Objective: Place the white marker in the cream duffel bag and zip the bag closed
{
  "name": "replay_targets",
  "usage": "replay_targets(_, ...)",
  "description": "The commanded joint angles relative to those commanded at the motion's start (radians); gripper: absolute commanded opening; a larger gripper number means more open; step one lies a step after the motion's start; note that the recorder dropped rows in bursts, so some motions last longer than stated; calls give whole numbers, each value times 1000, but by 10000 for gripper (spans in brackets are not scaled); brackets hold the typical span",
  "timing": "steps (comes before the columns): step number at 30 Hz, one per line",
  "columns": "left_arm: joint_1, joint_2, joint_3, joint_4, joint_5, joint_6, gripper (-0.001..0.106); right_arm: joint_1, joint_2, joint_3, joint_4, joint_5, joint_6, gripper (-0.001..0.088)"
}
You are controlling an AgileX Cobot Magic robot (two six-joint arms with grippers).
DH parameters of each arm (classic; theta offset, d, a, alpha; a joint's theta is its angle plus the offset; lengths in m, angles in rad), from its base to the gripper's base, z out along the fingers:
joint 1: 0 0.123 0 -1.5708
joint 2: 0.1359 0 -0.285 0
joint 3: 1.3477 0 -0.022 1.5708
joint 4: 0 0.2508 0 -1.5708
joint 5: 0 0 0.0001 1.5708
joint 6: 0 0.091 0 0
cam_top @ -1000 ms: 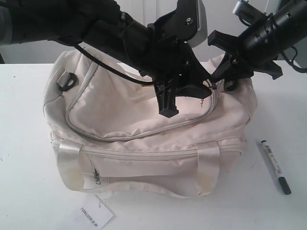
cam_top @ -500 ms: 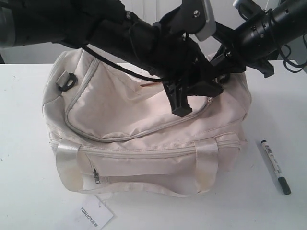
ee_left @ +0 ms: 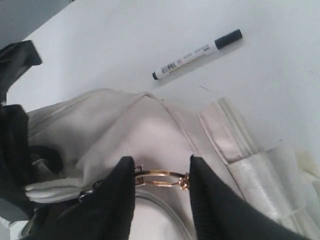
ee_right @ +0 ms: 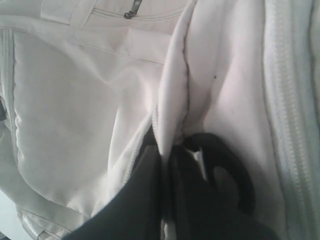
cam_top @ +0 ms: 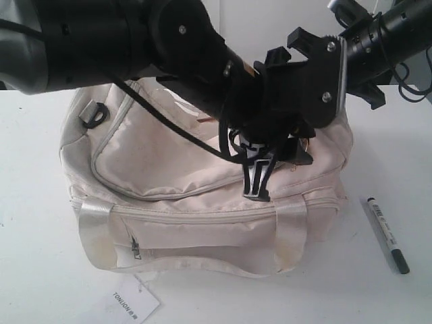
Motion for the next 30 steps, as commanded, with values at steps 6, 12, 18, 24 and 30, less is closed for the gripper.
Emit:
replay_targets(6,-2,2,0,0,52,2,0,0,0,0,13,0,0,0)
replay_targets(12,-2,27,0,0,123,8,0,0,0,0,19,-4,-5,0)
replay_targets(18,-2,50,0,2,158,8,0,0,0,0,19,-4,-7,0)
replay_targets(24,-2,50,0,55,272,-14,0,-2,0,0,19,-14,-14,0)
replay_targets(30,0,50,0,192,310,-150,0,-2,0,0,17,-17,-22,0)
